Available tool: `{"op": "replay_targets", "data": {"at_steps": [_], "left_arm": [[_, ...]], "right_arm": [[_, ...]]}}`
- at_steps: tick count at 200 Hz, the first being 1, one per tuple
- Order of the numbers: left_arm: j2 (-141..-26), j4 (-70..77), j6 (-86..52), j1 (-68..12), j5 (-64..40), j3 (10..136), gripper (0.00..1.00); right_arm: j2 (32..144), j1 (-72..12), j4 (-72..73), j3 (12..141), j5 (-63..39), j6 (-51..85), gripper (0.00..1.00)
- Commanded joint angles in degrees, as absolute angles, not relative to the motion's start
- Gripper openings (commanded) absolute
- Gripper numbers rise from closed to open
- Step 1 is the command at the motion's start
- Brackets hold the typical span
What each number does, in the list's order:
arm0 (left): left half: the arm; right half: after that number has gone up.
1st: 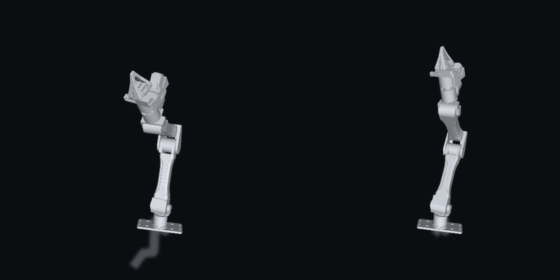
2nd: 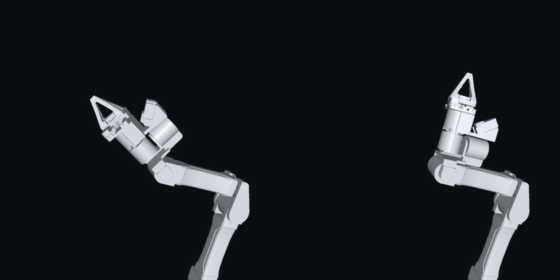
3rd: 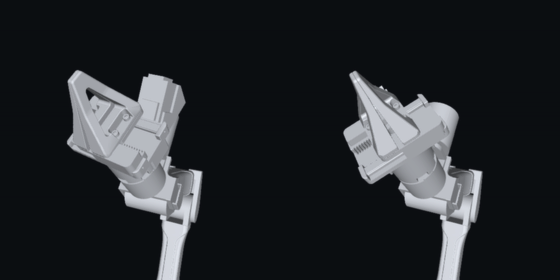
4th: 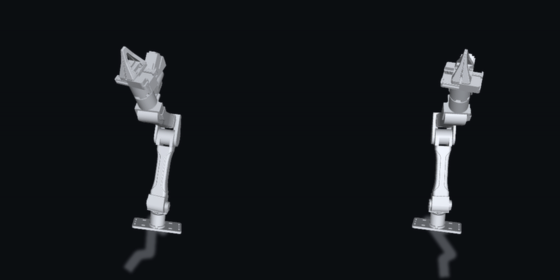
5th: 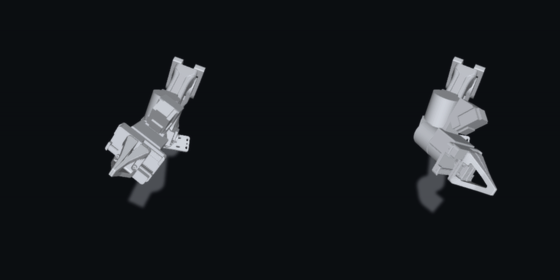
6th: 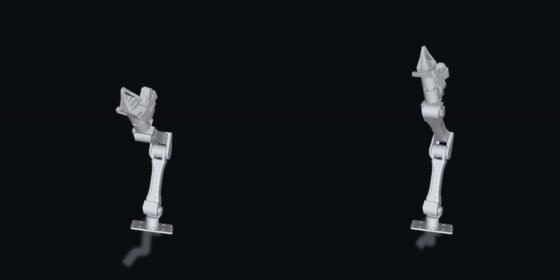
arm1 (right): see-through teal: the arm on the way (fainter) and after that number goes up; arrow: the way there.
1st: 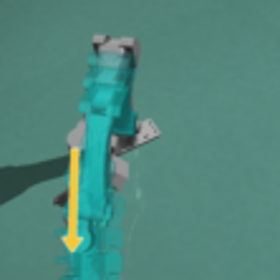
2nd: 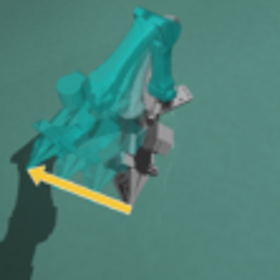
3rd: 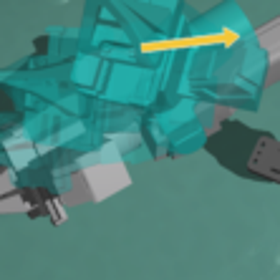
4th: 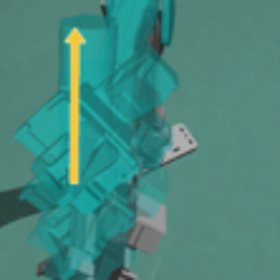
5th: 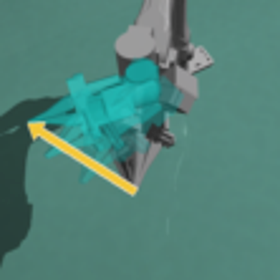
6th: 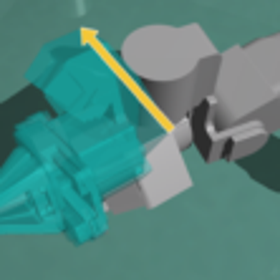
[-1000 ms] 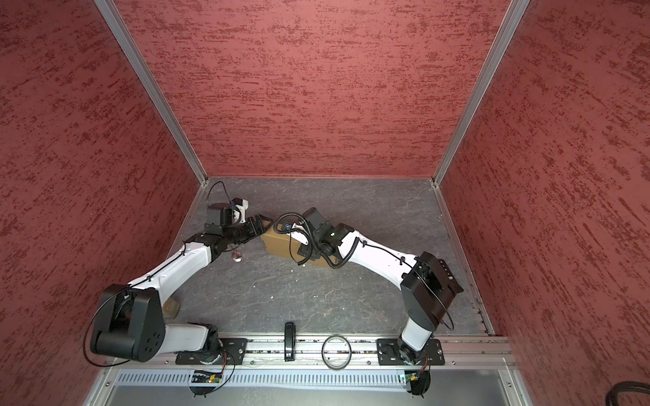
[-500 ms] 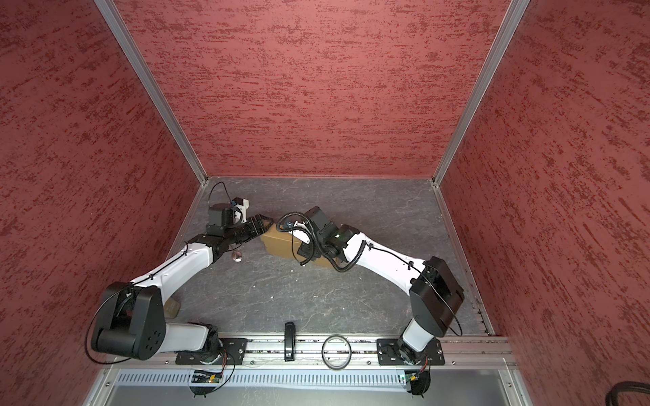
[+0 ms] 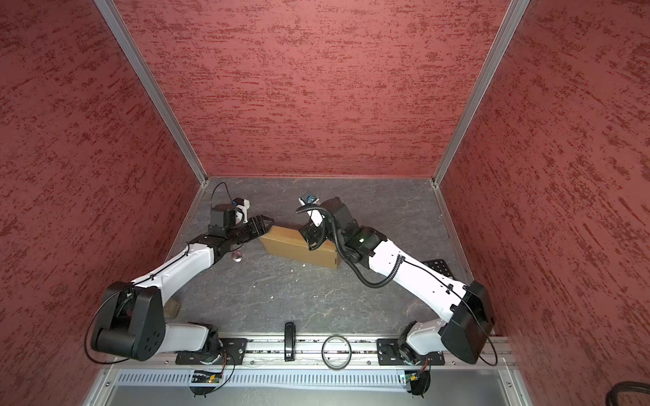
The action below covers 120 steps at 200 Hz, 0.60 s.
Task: Assemble paper box
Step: Fold and tuck the lid into the gap.
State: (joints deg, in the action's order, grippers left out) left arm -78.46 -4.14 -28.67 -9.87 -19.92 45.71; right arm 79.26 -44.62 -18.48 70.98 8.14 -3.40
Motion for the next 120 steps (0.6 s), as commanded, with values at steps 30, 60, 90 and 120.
{"op": "replay_targets", "data": {"at_steps": [30,60,90,120], "left_arm": [[-77.9,-10.7,-26.5,-10.7,-16.5,43.3,0.76],[-77.6,-10.9,-26.4,-10.8,-16.1,42.8,0.76],[-77.6,-10.8,-26.5,-11.0,-15.8,42.6,0.76],[-77.9,-10.8,-26.5,-11.2,-15.2,42.6,0.76]], "right_arm": [[72.7,-38.2,-24.6,67.5,7.9,24.3,0.82],[70.4,-34.4,-25.5,63.0,2.3,31.0,0.73],[71.1,-33.3,-20.8,57.8,-4.0,35.8,0.68],[71.4,-33.3,-16.8,53.6,-7.8,39.0,0.66]]}}
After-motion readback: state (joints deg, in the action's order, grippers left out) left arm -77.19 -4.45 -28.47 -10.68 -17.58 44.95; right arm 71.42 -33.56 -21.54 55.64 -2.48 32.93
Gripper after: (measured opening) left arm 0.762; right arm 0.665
